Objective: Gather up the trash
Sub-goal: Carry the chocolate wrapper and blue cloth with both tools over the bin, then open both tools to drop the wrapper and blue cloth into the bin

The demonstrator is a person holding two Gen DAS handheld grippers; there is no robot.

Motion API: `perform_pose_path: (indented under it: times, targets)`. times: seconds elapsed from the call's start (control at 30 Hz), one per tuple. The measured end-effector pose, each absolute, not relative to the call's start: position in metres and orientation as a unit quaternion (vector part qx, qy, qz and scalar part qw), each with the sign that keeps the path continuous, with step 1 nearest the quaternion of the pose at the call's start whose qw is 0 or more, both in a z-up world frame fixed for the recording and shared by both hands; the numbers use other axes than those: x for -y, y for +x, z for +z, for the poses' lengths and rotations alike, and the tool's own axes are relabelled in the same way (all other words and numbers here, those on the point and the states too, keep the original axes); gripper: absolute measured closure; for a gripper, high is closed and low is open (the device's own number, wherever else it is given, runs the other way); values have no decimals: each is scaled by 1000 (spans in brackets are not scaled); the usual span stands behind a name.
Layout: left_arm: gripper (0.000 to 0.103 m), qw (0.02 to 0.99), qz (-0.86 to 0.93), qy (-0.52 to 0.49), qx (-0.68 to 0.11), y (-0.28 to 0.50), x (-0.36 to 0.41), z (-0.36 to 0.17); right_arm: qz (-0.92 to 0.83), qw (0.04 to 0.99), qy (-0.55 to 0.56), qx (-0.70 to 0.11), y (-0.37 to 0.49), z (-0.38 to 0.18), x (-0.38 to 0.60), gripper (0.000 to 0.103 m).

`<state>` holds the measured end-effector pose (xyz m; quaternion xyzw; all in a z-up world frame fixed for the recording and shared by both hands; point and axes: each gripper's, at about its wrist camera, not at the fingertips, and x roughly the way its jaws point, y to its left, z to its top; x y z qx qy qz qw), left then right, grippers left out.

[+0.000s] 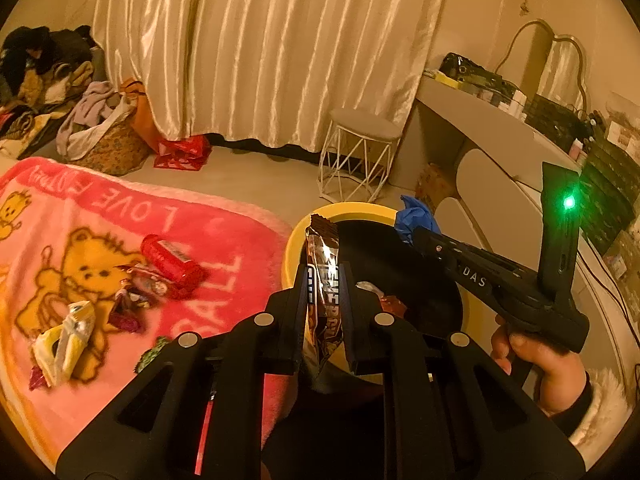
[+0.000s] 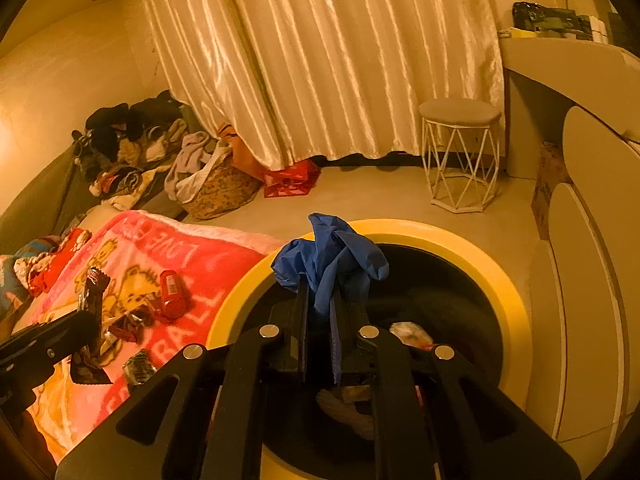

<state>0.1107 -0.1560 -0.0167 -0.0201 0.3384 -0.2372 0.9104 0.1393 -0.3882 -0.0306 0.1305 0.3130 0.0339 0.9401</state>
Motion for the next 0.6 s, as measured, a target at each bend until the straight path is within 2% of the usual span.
perform_pose_path:
  times: [0.6]
  targets:
    - [92,893,-274,2,-356,128,196,-39,6,929,154,-336,145,-47,414,94]
